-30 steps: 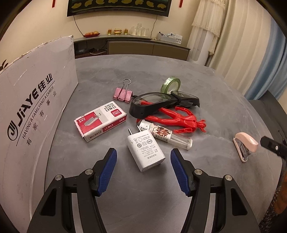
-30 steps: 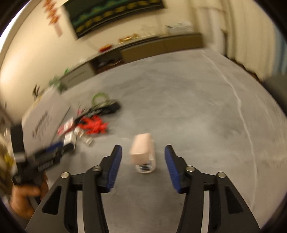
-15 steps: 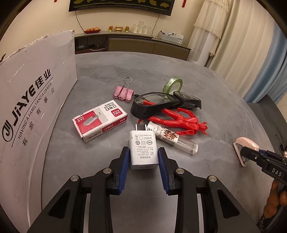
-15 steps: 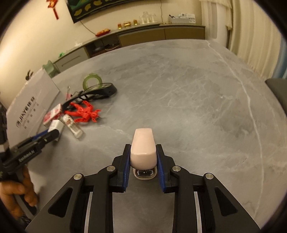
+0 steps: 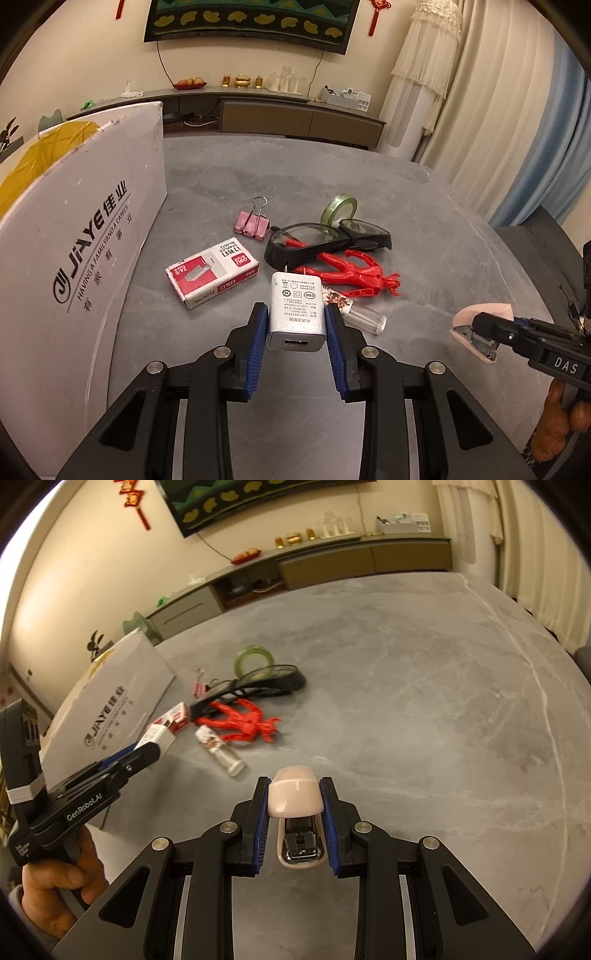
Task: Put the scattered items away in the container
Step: 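Carry the pink stapler and white charger over the cardboard box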
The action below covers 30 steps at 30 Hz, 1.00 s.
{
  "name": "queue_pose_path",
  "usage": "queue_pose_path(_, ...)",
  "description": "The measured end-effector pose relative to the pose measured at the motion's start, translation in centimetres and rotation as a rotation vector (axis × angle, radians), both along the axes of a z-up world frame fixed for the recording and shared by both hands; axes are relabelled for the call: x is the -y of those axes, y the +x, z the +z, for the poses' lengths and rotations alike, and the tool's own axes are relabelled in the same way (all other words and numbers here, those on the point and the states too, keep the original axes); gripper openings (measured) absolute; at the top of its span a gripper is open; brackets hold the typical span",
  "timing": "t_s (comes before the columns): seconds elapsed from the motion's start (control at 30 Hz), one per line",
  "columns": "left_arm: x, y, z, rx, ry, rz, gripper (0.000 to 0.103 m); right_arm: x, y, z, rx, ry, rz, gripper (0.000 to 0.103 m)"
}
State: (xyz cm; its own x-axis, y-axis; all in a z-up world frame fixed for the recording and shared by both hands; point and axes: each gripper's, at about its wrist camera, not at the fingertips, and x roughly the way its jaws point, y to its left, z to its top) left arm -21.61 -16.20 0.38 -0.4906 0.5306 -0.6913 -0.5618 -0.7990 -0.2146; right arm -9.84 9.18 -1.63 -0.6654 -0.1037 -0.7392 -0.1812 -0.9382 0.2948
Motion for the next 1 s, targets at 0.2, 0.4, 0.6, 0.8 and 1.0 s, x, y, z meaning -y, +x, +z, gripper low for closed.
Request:
queue_pose_path(0.2,0.2,0.7,1.3,-0.022,0.02,-0.003,0.033,0.9,0.4,0.9,-0.029,-0.007,0.025,0.027)
queue_pose_path(0.4,0.7,1.4,2.8,-0.052,0.047,-0.006,0.033,2.6,0.9,2.2,-0.081,-0.001,0.063,0.027)
queue_pose_path(0.6,2.0,1.8,4.5,-0.077,0.091,0.004,0.033,4.3,1.4,3.3,-0.122,0.029,0.096,0.027)
queue_pose_path(0.8,3.4,2.0,6.1,-0.095,0.139,0.014,0.033,6.0,1.8,5.1,-0.164,0.052,0.115,0.027)
queue_pose_path(1.0,5.2,2.1,7.2,-0.106,0.178,0.028,0.033,8.9,1.1,6.4,-0.18,0.078,0.153,0.027)
